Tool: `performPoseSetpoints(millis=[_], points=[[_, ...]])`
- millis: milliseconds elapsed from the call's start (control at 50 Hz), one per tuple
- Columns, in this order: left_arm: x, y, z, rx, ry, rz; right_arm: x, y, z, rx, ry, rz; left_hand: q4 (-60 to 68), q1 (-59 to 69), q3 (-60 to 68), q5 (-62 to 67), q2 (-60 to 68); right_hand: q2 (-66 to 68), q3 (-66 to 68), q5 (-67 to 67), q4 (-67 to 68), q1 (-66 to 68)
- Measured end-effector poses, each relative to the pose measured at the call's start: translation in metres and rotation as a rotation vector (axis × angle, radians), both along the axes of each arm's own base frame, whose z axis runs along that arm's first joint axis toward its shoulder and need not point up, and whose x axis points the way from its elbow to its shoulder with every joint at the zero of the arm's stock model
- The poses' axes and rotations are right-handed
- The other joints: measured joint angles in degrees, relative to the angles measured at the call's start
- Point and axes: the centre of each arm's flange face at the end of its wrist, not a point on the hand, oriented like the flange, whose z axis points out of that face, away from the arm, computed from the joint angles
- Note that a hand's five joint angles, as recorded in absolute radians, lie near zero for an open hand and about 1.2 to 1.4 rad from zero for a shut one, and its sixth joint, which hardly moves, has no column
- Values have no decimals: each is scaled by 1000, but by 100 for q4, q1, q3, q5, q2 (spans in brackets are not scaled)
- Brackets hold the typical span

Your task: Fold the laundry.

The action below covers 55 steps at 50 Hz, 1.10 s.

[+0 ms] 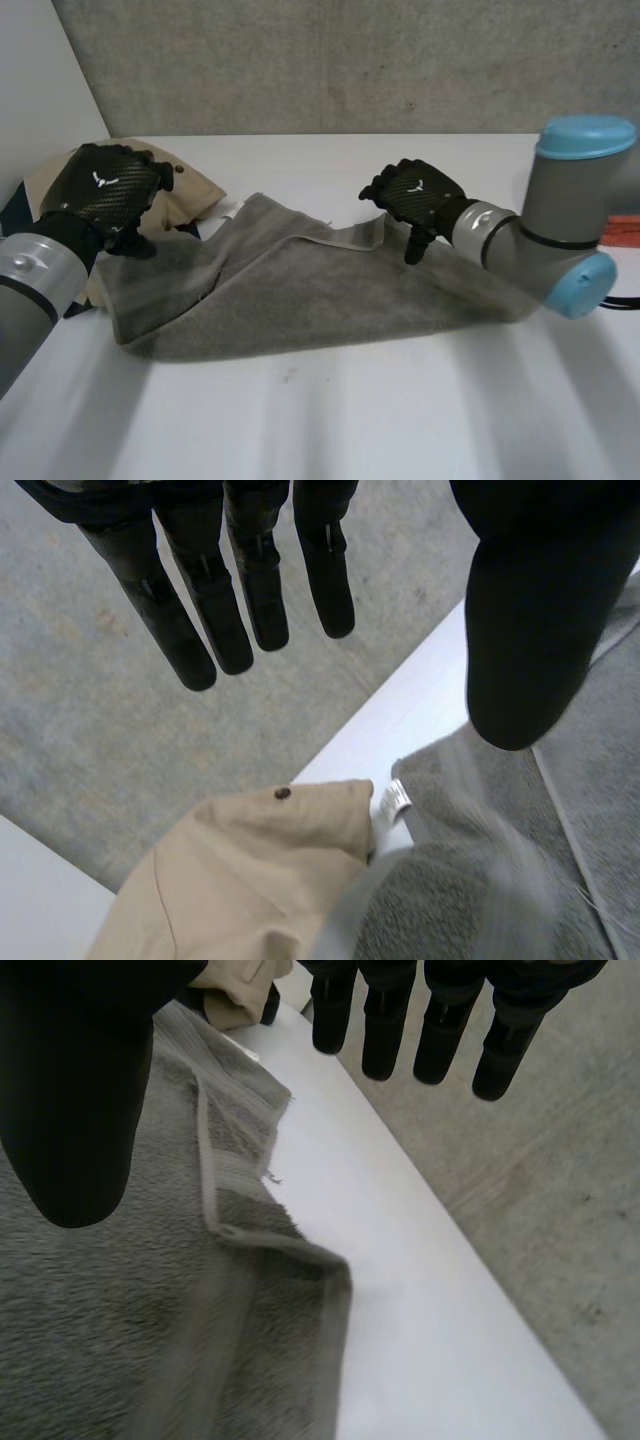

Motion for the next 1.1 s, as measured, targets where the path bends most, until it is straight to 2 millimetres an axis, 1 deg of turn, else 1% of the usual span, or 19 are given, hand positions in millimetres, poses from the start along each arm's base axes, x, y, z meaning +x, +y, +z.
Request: performPoseSetpoints(millis=[40, 140, 220, 280, 300, 340, 420, 600, 660, 680, 740, 780, 840, 880, 900, 940, 960, 1040, 1100], points=[[3, 0, -2, 19, -1, 3, 8, -2, -4, -45, 21, 2, -191, -155, -165, -184, -179, 24, 91, 106, 88, 73], [10, 0, -5, 47, -2, 8, 27, -12, -22, -151, 94, 11, -367, -197, -335, -368, -337, 349, 445, 473, 459, 476], [14, -2, -5, 49, -1, 12, 41, -20, -42, -220, 152, 29, -367, -197, -335, -368, -338, 790, 792, 807, 827, 843], [15, -3, -5, 47, -1, 16, 48, -25, -55, -252, 178, 44, -372, -197, -335, -368, -338, 973, 962, 956, 1001, 991], [15, -3, -5, 47, -1, 16, 48, -25, -55, -252, 178, 44, -372, -197, -335, -368, -338, 973, 962, 956, 1001, 991], [15, -4, -4, 45, -1, 17, 53, -29, -66, -272, 189, 52, -386, -197, -335, -369, -338, 1503, 1469, 1449, 1490, 1508], [15, -4, -4, 44, 0, 18, 58, -35, -78, -291, 190, 53, -388, -197, -335, -368, -338, 1822, 1798, 1750, 1812, 1838], [15, -4, -4, 42, 3, 19, 60, -46, -95, -316, 178, 43, -409, -197, -335, -403, -383, 2569, 2523, 2440, 2519, 2570], [15, -5, -4, 44, 4, 21, 61, -47, -98, -320, 173, 43, -461, -321, -429, -456, -434, 4391, 4310, 4283, 4334, 4361], [16, -5, -4, 44, 4, 22, 61, -47, -97, -321, 170, 43, -482, -360, -455, -473, -449, 4728, 4649, 4628, 4680, 4600], [16, -5, -4, 47, 5, 26, 61, -48, -92, -319, 155, 37, -575, -388, -546, -570, -544, 4874, 4889, 4811, 4965, 4624], [17, -6, -5, 48, 6, 28, 61, -48, -84, -309, 136, 33, -608, -406, -569, -602, -571, 4874, 4894, 4811, 4973, 4624], [17, -7, -6, 52, 5, 31, 59, -44, -55, -279, 73, 18, -709, -588, -671, -705, -684, 4874, 4895, 4811, 4974, 4624], [17, -8, -7, 56, 5, 32, 56, -40, -21, -266, 3, 2, -779, -642, -766, -791, -771, 4874, 4900, 4811, 4977, 4624], [17, -9, -8, 57, 5, 32, 54, -39, -8, -261, -26, -5, -795, -659, -795, -816, -798, 4874, 4902, 4811, 4978, 4624], [17, -11, -9, 62, 4, 32, 47, -34, 31, -260, -111, -24, -866, -740, -877, -887, -870, 4874, 4908, 4811, 4982, 4624], [17, -12, -10, 66, 2, 31, 41, -31, 55, -266, -166, -36, -965, -867, -975, -989, -967, 4874, 4908, 4811, 4982, 4624], [15, -18, -16, 85, -2, 24, 17, -16, 128, -306, -330, -70, -1186, -1070, -1205, -1215, -1214, 4874, 4908, 4811, 4983, 4624], [14, -23, -21, 103, -5, 18, -1, -5, 165, -340, -393, -89, -1361, -1234, -1388, -1393, -1378, 4874, 4908, 4812, 4984, 4624]])
